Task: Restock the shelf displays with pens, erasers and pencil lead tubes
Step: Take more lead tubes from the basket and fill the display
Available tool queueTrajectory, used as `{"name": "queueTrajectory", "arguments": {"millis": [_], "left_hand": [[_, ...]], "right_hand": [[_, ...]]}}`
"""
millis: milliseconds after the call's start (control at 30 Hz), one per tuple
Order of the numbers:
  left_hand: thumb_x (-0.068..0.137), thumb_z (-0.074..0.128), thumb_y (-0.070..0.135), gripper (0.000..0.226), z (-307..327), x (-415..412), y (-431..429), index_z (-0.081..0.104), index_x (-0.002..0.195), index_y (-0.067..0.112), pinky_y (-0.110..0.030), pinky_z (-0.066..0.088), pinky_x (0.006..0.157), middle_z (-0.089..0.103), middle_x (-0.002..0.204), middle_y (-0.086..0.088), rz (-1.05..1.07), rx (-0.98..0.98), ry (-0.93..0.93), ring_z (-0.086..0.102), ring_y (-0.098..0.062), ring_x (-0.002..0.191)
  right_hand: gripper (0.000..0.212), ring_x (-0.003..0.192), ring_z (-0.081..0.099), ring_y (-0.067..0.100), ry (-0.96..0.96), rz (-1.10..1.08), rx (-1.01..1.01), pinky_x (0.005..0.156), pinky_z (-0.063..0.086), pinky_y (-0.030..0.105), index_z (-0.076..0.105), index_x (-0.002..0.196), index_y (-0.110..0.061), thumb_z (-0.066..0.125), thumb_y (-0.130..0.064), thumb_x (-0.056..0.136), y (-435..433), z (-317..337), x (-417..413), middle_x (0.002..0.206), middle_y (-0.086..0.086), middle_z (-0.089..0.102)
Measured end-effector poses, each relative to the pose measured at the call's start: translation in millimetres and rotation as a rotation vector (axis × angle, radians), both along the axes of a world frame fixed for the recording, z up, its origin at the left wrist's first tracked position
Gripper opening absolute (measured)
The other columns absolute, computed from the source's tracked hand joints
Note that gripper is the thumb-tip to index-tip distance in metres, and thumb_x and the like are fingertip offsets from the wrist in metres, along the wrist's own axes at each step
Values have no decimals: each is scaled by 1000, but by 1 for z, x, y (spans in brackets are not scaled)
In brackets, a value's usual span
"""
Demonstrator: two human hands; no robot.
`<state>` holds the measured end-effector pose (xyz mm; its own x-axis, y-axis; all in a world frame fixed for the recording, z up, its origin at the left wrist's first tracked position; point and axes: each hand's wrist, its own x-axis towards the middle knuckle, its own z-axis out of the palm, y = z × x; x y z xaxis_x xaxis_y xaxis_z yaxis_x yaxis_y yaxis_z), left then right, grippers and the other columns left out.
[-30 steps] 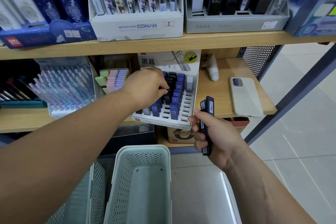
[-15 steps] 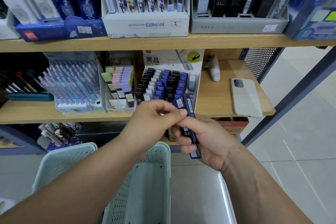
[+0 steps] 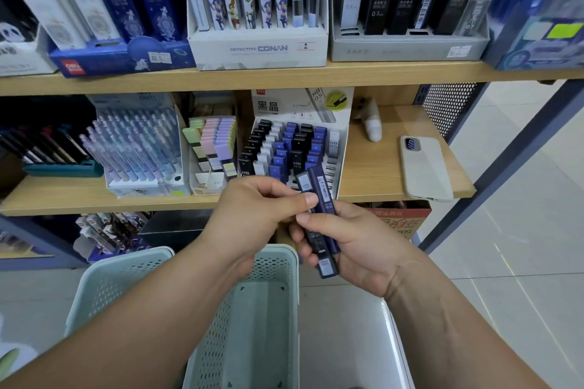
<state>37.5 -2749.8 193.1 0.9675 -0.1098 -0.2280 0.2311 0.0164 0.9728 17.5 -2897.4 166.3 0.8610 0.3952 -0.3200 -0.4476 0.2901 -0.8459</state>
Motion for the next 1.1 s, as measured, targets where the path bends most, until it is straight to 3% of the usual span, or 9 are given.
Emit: {"name": "queueTrajectory", "arguments": {"millis": [133, 200, 400, 533, 633, 767, 833, 967, 1100], "left_hand": [[63, 84, 28, 22, -6, 7, 5, 71, 68, 12, -29, 49, 56, 64, 65, -11, 119, -7, -40, 56, -17, 52], [66, 82, 31, 22, -8, 13, 9, 69, 71, 15, -28, 43, 55, 65, 66, -5, 195, -22, -70, 55, -13, 55], [89, 71, 13, 5, -11, 20, 17, 67, 87, 12, -22, 44, 47, 66, 65, 0, 273, -114, -90, 59, -12, 52], [92, 69, 8, 14, -23, 19, 24, 73, 102, 18, -25, 50, 52, 64, 66, -8, 184, 98, -190, 60, -16, 55], [92, 70, 12, 11, -32, 18, 27, 76, 88, 20, -25, 48, 59, 67, 69, -2, 85, 253, -254, 61, -13, 59], [77, 86, 23, 12, -37, 18, 29, 78, 85, 25, -16, 45, 76, 67, 90, 6, -99, 593, -563, 63, -8, 84], [75, 87, 28, 15, -37, 21, 31, 79, 88, 25, -23, 46, 82, 65, 91, 12, -170, 711, -698, 61, -9, 89], [79, 76, 33, 10, -37, 25, 26, 76, 82, 24, -31, 45, 76, 60, 84, 13, -267, 884, -896, 55, -12, 83], [83, 75, 18, 14, -45, 22, 23, 64, 82, 25, -32, 48, 65, 56, 75, 11, -313, 830, -820, 54, -11, 72]], "right_hand": [[26, 70, 68, 23, 17, 2, 15, 65, 58, 31, 72, 106, -5, 64, -26, 92, -6, 0, 1, 86, 14, 70], [35, 68, 69, 22, 60, -47, 7, 61, 57, 29, 69, 114, 0, 65, -28, 92, -8, -1, 3, 87, 15, 72], [25, 51, 46, 11, 136, -284, 84, 42, 29, 17, 63, 117, -3, 64, -16, 95, -11, -7, 12, 82, 17, 69], [5, 45, 37, 8, 139, -383, 105, 40, 24, 16, 64, 96, -10, 63, -15, 97, -13, -9, 17, 74, 13, 67], [11, 43, 36, 7, 154, -437, 60, 40, 24, 16, 66, 105, -6, 63, -12, 97, -11, -11, 18, 67, 11, 64], [16, 44, 35, 8, 140, -438, 22, 41, 22, 17, 65, 108, -1, 64, -10, 95, -10, -12, 17, 62, 10, 60], [17, 45, 35, 8, 113, -399, 18, 41, 22, 18, 65, 106, -1, 65, -14, 95, -9, -13, 16, 62, 9, 60], [22, 46, 36, 7, 76, -320, 25, 42, 22, 17, 65, 104, -1, 67, -19, 94, -5, -14, 16, 63, 7, 58], [25, 46, 35, 8, 100, -311, 27, 42, 20, 18, 64, 110, 0, 67, -19, 94, -2, -16, 15, 65, 8, 58]]}}
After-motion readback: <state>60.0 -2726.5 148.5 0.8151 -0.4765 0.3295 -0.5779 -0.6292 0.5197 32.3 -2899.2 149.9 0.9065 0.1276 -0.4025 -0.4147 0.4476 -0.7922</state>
